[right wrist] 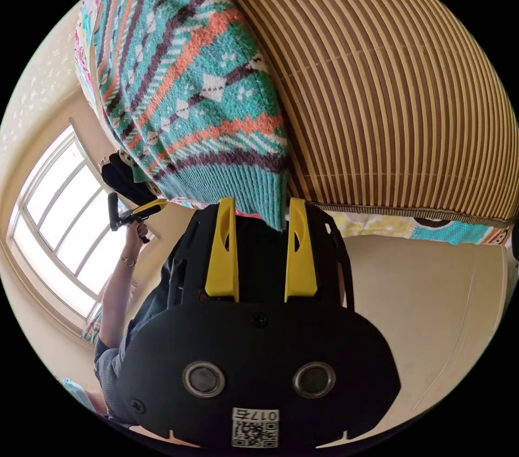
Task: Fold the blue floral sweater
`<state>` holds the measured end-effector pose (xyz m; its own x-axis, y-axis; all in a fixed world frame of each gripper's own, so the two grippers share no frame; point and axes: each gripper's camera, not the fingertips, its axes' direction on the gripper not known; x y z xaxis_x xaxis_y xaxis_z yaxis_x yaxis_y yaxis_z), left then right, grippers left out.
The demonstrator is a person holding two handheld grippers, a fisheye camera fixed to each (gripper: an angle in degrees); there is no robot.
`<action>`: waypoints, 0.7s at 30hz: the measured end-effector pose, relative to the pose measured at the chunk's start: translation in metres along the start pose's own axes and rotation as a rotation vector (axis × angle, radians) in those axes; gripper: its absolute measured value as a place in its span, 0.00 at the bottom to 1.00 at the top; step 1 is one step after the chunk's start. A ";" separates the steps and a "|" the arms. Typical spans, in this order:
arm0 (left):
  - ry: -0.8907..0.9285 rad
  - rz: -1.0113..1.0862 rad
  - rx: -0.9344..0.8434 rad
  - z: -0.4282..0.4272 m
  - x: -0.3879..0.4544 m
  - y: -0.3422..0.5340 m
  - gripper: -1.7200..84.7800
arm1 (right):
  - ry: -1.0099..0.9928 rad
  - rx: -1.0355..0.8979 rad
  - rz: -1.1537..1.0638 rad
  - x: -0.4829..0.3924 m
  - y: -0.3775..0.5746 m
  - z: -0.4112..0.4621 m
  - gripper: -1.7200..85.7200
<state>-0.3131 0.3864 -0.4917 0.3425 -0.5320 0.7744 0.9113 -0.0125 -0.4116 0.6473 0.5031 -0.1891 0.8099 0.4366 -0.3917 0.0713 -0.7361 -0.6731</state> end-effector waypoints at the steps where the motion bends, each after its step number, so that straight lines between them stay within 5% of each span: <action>1: 0.010 -0.009 -0.023 0.002 -0.009 -0.005 0.13 | -0.004 -0.004 0.004 0.000 0.000 0.002 0.17; 12: -0.236 0.169 -0.109 0.003 0.003 0.010 0.04 | 0.338 -0.085 -0.079 -0.060 0.019 0.036 0.07; 16: -0.325 0.282 -0.319 0.064 0.016 0.045 0.01 | 0.440 -0.074 -0.148 -0.079 0.037 0.044 0.06; 21: -0.224 0.089 -0.197 0.090 -0.025 0.102 0.01 | 0.450 -0.015 -0.174 -0.078 0.068 0.045 0.06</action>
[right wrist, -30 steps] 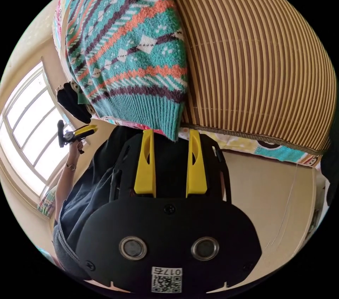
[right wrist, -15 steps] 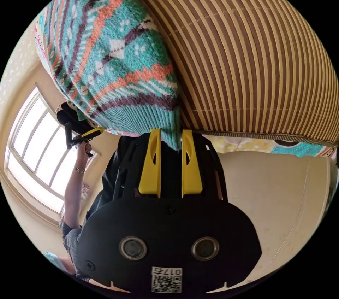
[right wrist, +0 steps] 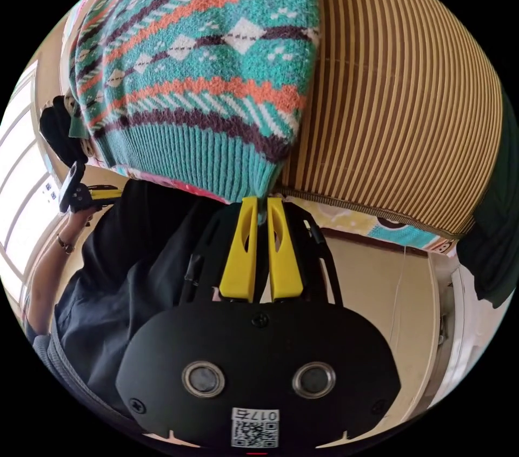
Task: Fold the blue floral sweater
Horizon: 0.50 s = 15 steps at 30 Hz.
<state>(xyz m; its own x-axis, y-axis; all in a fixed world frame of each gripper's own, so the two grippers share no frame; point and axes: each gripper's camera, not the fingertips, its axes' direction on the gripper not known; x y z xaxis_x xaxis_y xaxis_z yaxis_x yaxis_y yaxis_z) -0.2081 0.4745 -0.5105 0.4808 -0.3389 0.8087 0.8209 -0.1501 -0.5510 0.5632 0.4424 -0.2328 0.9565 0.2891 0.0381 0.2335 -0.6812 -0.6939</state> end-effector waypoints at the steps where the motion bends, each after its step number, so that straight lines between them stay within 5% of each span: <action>1: 0.106 -0.076 0.050 0.003 -0.021 0.015 0.01 | -0.007 0.006 0.005 0.001 0.004 0.001 0.06; 5: 0.409 -0.216 0.236 0.008 -0.092 0.069 0.02 | 0.006 -0.010 0.044 0.005 0.025 0.014 0.06; 12: 0.648 -0.387 0.511 -0.018 -0.175 0.122 0.09 | 0.084 -0.143 0.047 0.002 0.045 0.034 0.05; 15: 1.024 -0.515 0.721 -0.011 -0.220 0.141 0.10 | 0.048 -0.161 0.094 0.002 0.045 0.031 0.05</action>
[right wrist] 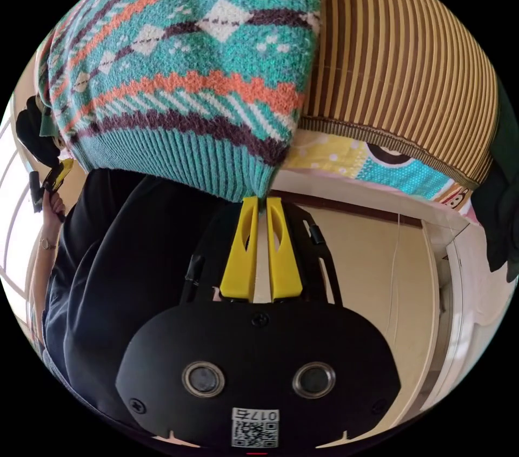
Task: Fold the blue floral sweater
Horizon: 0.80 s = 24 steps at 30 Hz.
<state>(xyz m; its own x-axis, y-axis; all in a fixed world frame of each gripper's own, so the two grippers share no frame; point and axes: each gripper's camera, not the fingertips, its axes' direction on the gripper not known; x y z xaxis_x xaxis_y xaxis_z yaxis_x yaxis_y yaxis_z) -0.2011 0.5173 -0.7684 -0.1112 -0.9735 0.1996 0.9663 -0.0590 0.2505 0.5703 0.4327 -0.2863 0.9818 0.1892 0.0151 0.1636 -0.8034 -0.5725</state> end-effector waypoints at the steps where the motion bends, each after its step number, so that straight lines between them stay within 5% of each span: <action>1: 0.181 -0.084 0.071 -0.007 -0.017 -0.005 0.11 | -0.006 -0.007 0.008 -0.001 0.000 -0.001 0.05; 5: 0.706 -0.359 0.296 0.005 -0.069 -0.015 0.15 | -0.017 -0.044 -0.005 -0.015 0.005 -0.006 0.05; 7: 0.822 -0.432 0.338 0.021 -0.077 -0.021 0.17 | -0.042 -0.050 -0.021 -0.020 0.010 -0.012 0.04; 17: 0.997 -0.648 0.470 0.065 -0.108 -0.034 0.13 | -0.210 -0.080 0.079 0.011 0.069 -0.034 0.03; 24: 1.135 -0.367 0.602 0.016 -0.021 -0.024 0.05 | -0.410 -0.039 0.195 0.045 0.096 -0.013 0.02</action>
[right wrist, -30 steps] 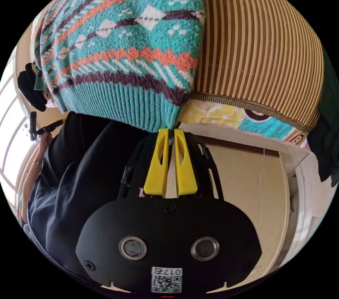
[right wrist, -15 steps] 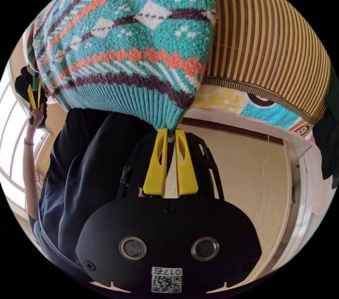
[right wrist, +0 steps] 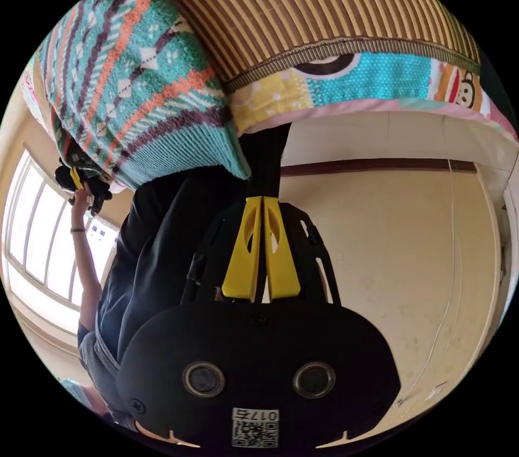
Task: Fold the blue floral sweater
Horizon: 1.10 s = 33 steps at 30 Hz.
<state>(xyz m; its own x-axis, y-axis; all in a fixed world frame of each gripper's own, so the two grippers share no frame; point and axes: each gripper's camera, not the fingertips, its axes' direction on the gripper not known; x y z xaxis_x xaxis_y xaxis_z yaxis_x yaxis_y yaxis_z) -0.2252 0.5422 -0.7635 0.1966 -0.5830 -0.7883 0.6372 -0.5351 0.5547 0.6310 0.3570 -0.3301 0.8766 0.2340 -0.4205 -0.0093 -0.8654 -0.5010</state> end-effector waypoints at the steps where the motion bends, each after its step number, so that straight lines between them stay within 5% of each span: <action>1: -0.017 0.076 -0.054 0.024 0.026 0.017 0.04 | -0.023 0.006 -0.002 0.002 0.002 0.001 0.02; 5: -0.257 0.539 -0.315 0.148 0.117 0.133 0.04 | -0.113 0.006 -0.027 0.010 0.010 0.015 0.02; 9: -0.515 0.917 -0.509 0.252 0.107 0.297 0.07 | -0.137 0.002 -0.083 0.020 0.021 0.022 0.02; 14: -0.806 1.008 -0.990 0.328 -0.090 0.464 0.15 | -0.198 -0.003 -0.070 0.051 0.027 0.024 0.02; 19: -1.231 0.856 -1.128 0.263 -0.267 0.469 0.13 | -0.308 0.032 -0.067 0.088 0.036 0.020 0.03; 25: -1.623 0.598 -0.866 0.122 -0.290 0.349 0.12 | -0.489 0.165 -0.139 0.127 0.053 0.002 0.03; 31: -1.396 0.364 -0.345 -0.018 -0.194 0.287 0.12 | -0.976 0.588 -0.220 0.171 0.067 -0.069 0.07; 33: -1.306 0.312 -0.254 -0.049 -0.190 0.295 0.12 | -1.342 0.801 -0.254 0.191 0.066 -0.095 0.09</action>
<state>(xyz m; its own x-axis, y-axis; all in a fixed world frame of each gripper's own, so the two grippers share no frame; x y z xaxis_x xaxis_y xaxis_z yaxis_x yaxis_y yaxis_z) -0.0384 0.5255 -0.4631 -0.3944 -0.8811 0.2608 0.8422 -0.2330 0.4863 0.8437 0.3028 -0.3721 -0.1464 0.9114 -0.3846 -0.5565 -0.3973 -0.7297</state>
